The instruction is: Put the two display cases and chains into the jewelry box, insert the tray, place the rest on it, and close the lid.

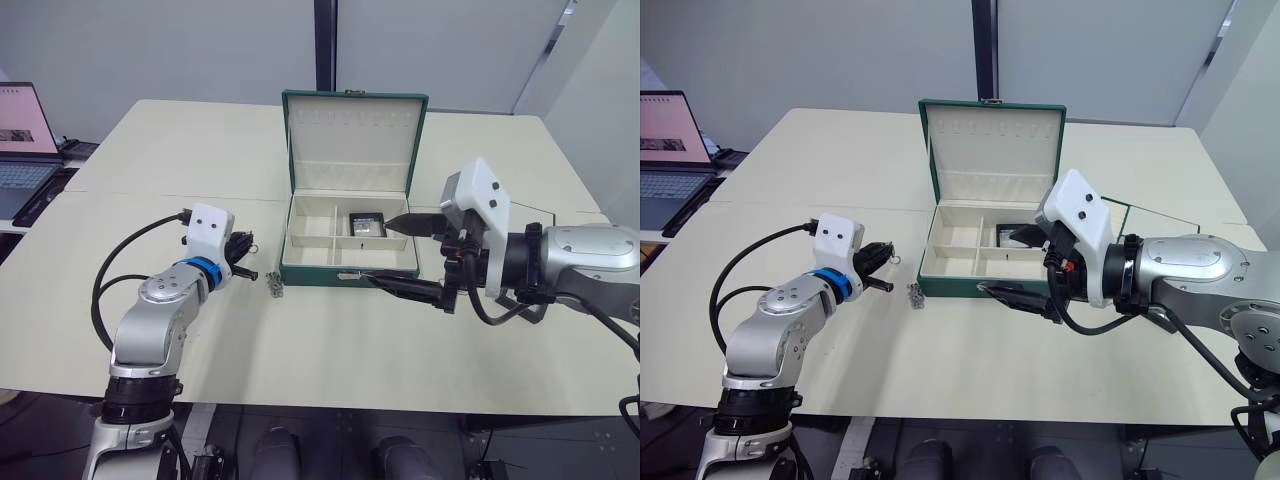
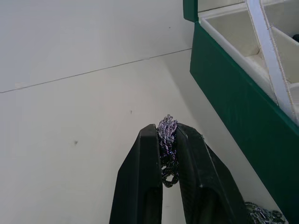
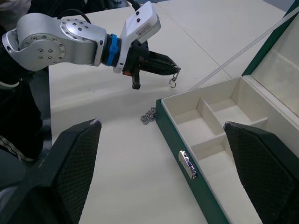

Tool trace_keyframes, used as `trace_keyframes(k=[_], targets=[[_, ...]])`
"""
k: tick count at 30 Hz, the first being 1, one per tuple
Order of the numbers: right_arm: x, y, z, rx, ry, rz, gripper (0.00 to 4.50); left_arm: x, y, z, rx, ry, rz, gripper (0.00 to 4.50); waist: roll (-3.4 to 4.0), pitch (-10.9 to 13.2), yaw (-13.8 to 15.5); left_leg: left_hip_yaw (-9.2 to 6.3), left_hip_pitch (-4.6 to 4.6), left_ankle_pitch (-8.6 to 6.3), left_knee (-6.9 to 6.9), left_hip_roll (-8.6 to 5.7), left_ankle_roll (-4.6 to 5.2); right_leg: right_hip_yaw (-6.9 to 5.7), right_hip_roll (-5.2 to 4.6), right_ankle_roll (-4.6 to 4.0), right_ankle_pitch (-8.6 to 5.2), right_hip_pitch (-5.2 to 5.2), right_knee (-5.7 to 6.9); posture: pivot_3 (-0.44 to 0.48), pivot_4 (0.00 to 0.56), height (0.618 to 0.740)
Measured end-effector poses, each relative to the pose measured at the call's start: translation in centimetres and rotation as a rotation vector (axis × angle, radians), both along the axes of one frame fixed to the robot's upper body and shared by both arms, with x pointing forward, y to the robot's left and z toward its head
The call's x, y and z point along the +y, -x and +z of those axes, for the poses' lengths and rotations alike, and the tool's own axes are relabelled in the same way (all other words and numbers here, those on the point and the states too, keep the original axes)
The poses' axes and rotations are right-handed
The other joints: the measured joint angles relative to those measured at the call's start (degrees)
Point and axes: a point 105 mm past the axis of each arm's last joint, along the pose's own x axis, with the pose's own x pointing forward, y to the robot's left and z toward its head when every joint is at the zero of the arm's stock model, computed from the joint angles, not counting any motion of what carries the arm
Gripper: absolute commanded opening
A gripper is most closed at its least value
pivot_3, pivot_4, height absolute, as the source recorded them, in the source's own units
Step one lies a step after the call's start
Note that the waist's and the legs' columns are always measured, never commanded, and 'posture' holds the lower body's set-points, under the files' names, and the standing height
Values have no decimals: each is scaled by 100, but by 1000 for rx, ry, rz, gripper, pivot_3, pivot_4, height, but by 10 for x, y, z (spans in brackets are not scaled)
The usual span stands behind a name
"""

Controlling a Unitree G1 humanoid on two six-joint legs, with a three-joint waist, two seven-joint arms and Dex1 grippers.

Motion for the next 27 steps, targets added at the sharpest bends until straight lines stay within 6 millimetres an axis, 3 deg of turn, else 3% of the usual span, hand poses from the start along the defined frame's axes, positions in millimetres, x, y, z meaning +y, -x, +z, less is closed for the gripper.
trace_keyframes(k=[8, 16, 22, 27], targets=[[-10, 1, -2, 8, 7, -20, 4500, 1, 24, 38, -39, -31, -40, 148, -5, 6, -1, -2, -1, 0, 0, -1, 0, -1, 0, 0, 0, 0, -2, 0, 150, 740], [-34, 2, 0, 12, -7, -75, 4500, -19, 42, 67, 11, -27, -174, 148, -27, 25, 12, -9, -3, -1, 1, -3, 1, -8, 0, 1, 0, 3, -5, 0, 150, 740], [-54, -3, -5, 14, -17, -144, 4500, -42, 33, 97, -30, -24, -241, 148, -38, 32, 12, -11, -3, 0, 1, -6, -1, -7, 0, 1, -1, 3, -6, 0, 150, 740], [-62, -7, -9, 0, -16, -176, 4500, -69, 13, 87, 12, -9, -298, 148, -38, 35, 9, -8, -3, 3, 1, -6, -4, -3, 1, 1, 0, 2, -6, 0, 150, 740]])
